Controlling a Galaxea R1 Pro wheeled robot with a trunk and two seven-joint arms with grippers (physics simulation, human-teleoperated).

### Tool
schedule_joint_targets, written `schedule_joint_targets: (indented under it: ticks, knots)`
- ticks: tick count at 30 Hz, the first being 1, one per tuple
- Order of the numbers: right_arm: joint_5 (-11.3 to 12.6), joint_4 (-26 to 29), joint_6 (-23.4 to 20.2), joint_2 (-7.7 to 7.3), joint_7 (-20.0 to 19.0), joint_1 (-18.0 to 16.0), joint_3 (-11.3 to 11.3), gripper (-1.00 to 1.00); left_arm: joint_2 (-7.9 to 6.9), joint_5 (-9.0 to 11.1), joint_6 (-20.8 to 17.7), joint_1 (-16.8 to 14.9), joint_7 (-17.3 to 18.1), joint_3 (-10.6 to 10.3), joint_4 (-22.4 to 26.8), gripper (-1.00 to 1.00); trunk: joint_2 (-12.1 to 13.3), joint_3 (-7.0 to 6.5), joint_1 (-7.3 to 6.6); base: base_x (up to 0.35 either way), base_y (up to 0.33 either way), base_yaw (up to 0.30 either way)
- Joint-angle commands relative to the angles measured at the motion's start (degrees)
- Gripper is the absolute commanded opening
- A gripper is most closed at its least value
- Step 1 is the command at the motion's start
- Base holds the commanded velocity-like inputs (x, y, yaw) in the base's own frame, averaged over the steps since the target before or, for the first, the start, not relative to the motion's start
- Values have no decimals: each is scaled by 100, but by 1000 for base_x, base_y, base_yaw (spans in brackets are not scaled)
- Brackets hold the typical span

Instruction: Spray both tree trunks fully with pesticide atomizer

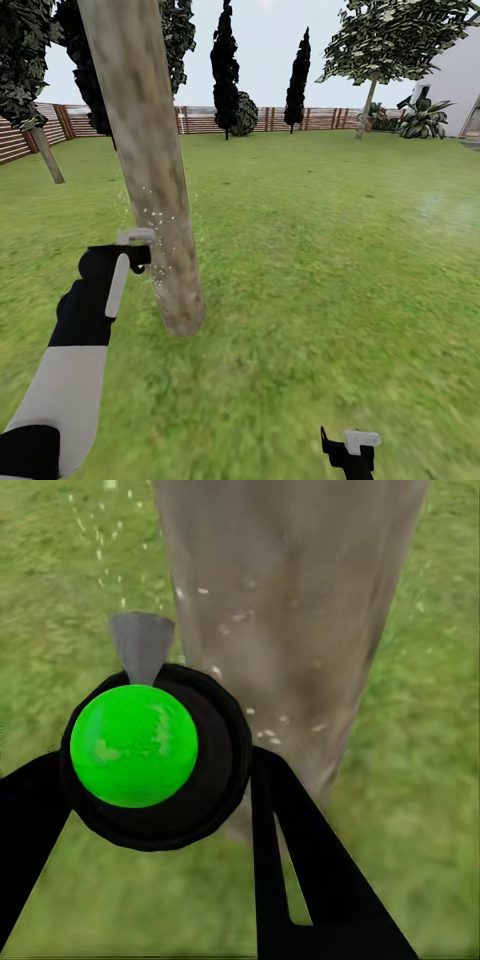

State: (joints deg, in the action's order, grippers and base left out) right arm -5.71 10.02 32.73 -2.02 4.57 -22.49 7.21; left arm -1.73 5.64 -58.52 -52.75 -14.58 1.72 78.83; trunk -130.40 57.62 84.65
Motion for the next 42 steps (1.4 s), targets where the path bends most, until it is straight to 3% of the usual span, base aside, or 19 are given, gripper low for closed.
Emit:
schedule_joint_targets:
  ticks: [1,4,8,10,14,17,19,22,24,26,28,30,33,38,42]
  knots:
    - [0,0,0,0,0,5,0,100,-7,-12,-1,17,6,-9,-14,-100,0,0,0,0,0,0]
    - [0,0,3,0,0,6,0,100,-167,-7,1,178,23,1,-69,-100,0,0,0,0,0,0]
    - [0,0,-2,8,0,6,0,100,-259,-12,35,468,29,26,-139,-100,0,0,0,0,0,0]
    - [0,0,1,9,0,6,0,100,-413,-11,93,684,24,23,-197,-100,0,0,0,0,0,0]
    - [0,0,-3,9,0,3,0,100,-440,-27,116,997,17,-10,-211,-100,0,0,0,0,0,0]
    - [0,0,-3,9,0,7,0,100,-390,-9,361,1385,12,-32,-211,-100,0,0,0,0,0,0]
    - [0,0,0,9,0,5,0,100,-360,1,873,1679,-6,-13,-246,-100,0,0,0,0,0,0]
    - [0,0,-2,9,0,3,0,100,-252,170,1269,1760,5,-6,-1015,-100,0,0,0,0,0,0]
    - [0,0,-1,9,0,5,0,100,74,132,1853,1767,-56,-30,-1519,-100,0,0,0,0,0,0]
    - [0,0,-2,9,0,4,0,100,240,2,2068,1768,-91,-97,-1818,-100,0,0,0,0,0,0]
    - [0,0,-2,7,0,7,0,100,295,-64,2551,1768,-117,-124,-1967,-100,0,0,0,0,0,0]
    - [0,0,-1,3,-7,6,0,100,298,-25,2676,1788,-112,-117,-1988,-100,0,0,0,0,0,0]
    - [0,2,0,7,-17,1,0,100,310,-4,3093,2127,-101,-133,-1982,-100,0,0,0,2,0,0]
    - [0,8,-2,9,-10,1,0,100,316,-1,3096,2173,-90,-123,-1991,-100,0,0,0,183,-91,0]
    - [0,6,-1,17,-9,3,0,100,392,-13,2703,2173,-94,-127,-2143,-100,0,0,0,252,-164,10]
